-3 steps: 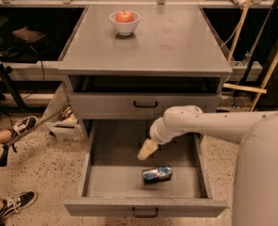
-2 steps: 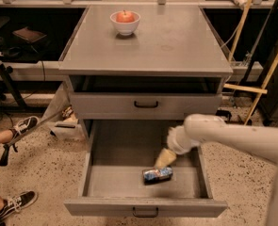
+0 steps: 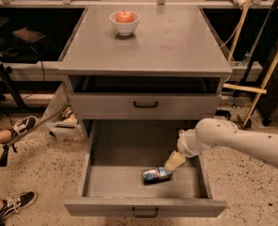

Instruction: Pick redbull can from middle drawer and place on counter

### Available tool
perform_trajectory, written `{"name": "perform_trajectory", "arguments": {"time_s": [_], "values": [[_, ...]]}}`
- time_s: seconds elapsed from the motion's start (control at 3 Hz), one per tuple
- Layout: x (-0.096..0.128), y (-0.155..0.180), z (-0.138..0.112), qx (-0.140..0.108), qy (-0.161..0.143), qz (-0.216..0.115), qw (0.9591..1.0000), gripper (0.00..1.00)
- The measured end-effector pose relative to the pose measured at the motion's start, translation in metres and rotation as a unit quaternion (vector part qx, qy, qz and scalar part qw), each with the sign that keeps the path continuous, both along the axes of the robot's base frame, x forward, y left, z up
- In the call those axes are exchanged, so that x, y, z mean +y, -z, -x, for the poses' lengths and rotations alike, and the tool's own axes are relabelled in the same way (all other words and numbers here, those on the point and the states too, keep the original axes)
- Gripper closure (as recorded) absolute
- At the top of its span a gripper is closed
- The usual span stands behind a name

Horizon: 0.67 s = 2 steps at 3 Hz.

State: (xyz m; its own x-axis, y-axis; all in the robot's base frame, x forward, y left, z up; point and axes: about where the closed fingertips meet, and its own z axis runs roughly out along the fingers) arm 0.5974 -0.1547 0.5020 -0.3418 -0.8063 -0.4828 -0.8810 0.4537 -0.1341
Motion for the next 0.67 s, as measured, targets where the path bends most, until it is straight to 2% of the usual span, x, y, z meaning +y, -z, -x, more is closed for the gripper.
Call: {"name": "perform_trajectory", "arguments": {"time_s": [0.33, 0.67], "values": [[0.003, 0.011, -0.005, -0.024, -0.003, 0.017, 0.9995, 0.0], [0.004, 0.051, 0.009, -0.038, -0.026, 0.075, 0.9962, 0.0]]}}
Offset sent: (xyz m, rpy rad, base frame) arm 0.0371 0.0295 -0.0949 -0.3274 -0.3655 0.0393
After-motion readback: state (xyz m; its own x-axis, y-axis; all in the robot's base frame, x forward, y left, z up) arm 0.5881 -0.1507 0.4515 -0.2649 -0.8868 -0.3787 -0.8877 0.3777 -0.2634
